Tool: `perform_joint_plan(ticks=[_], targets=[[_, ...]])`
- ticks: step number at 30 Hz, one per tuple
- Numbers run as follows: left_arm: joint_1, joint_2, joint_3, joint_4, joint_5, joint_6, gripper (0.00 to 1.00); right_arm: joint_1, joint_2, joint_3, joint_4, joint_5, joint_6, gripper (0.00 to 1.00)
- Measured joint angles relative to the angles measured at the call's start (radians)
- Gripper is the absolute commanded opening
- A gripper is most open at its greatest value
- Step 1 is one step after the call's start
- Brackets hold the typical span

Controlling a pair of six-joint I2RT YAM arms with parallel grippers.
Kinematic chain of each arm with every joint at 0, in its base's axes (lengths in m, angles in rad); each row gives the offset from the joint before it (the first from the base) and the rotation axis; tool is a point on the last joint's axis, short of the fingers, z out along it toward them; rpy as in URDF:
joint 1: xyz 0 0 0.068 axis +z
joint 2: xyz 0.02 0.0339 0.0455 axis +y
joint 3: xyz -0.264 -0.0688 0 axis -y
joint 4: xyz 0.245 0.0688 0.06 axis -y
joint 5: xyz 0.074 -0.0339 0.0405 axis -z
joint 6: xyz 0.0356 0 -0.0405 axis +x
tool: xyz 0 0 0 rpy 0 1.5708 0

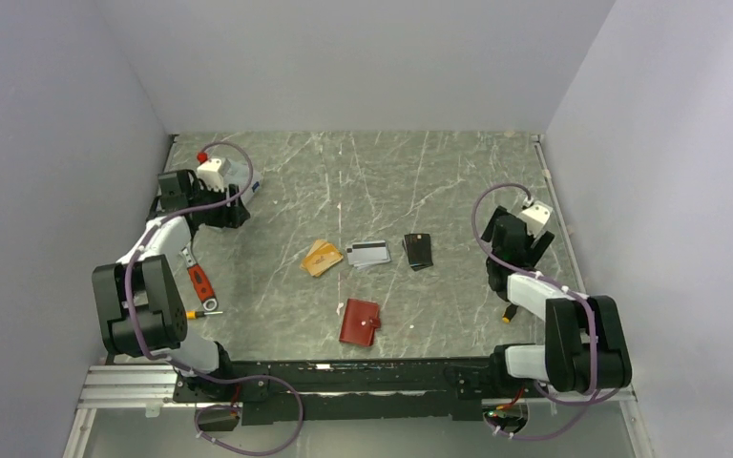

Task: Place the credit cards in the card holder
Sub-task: Reset both arms

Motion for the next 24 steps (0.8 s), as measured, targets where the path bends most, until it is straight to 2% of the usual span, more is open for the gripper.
perform_joint_plan(ticks=[12,14,15,17,21,24], targets=[[0.001,-0.005,-0.244,0.348,-0.138,-0.022,0.66,0.0,0.095,-0.063,0.294,0.013,-0.08,0.94],[0.001,-0.029,-0.295,0.406,-0.151,-0.032,0.67,0.0,0.099,-0.084,0.343,0.011,-0.086,0.99],[0.001,-0.043,-0.32,0.431,-0.156,-0.035,0.71,0.0,0.104,-0.095,0.373,0.005,-0.092,1.0],[0.001,-0.084,-0.379,0.488,-0.158,-0.039,0.97,-0.001,0.118,-0.111,0.418,-0.015,-0.105,1.0],[0.001,-0.165,-0.503,0.64,-0.157,-0.062,0.99,-0.001,0.151,-0.114,0.467,-0.088,-0.15,1.0],[-0.005,-0.173,-0.496,0.616,-0.162,-0.034,0.99,0.002,0.186,-0.168,0.61,-0.155,-0.196,1.0]])
